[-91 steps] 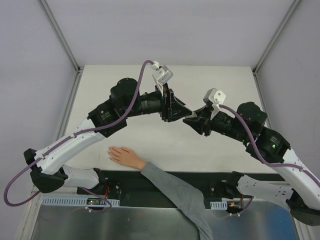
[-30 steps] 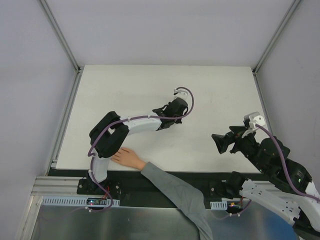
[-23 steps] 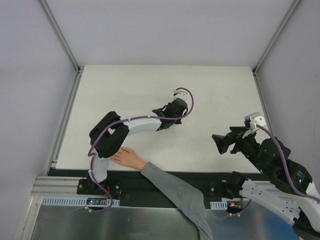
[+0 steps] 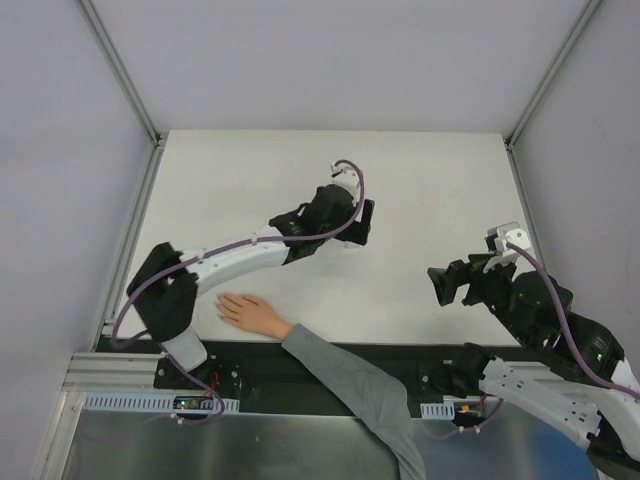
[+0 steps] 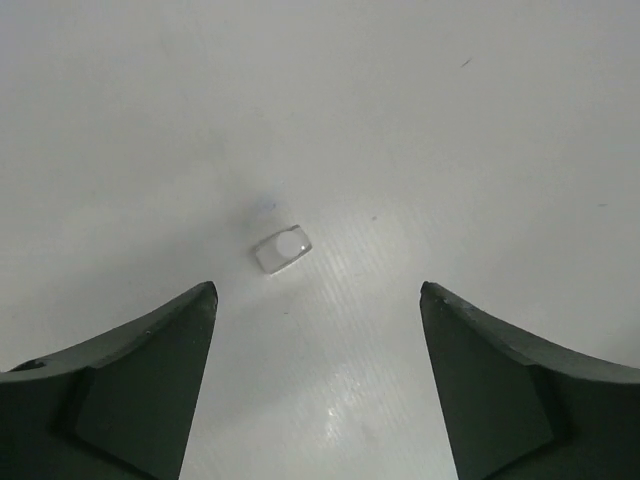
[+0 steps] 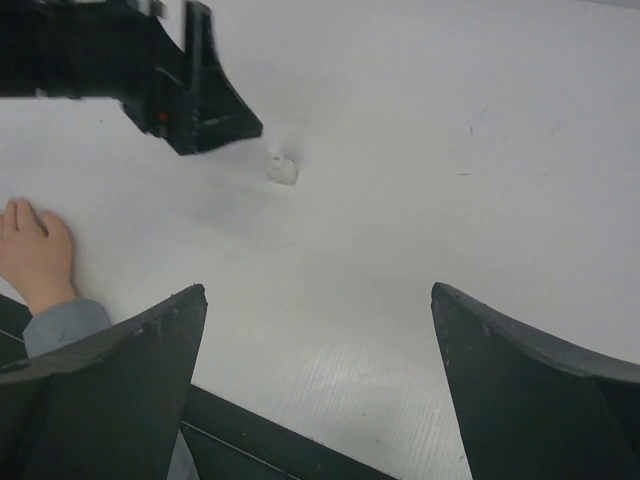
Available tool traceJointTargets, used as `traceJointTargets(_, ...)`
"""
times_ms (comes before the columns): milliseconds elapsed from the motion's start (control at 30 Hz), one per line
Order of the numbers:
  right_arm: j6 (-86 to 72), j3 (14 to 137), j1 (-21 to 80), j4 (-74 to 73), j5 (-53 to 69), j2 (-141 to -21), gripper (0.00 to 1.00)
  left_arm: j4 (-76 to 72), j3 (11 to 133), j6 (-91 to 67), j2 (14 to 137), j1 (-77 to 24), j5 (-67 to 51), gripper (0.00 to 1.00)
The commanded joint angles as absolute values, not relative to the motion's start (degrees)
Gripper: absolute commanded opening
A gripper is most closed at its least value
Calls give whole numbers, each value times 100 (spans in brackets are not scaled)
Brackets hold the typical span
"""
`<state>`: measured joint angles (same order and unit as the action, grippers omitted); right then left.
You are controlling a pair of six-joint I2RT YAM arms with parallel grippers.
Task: Paint the nails
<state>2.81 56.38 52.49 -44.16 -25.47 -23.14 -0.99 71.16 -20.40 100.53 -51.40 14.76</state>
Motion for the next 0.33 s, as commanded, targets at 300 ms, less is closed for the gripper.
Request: traceJointTargets(300,-298,6099,5256,-5264,-3858,-2496,97,325,6241,-2408,6216,-5001,27,96)
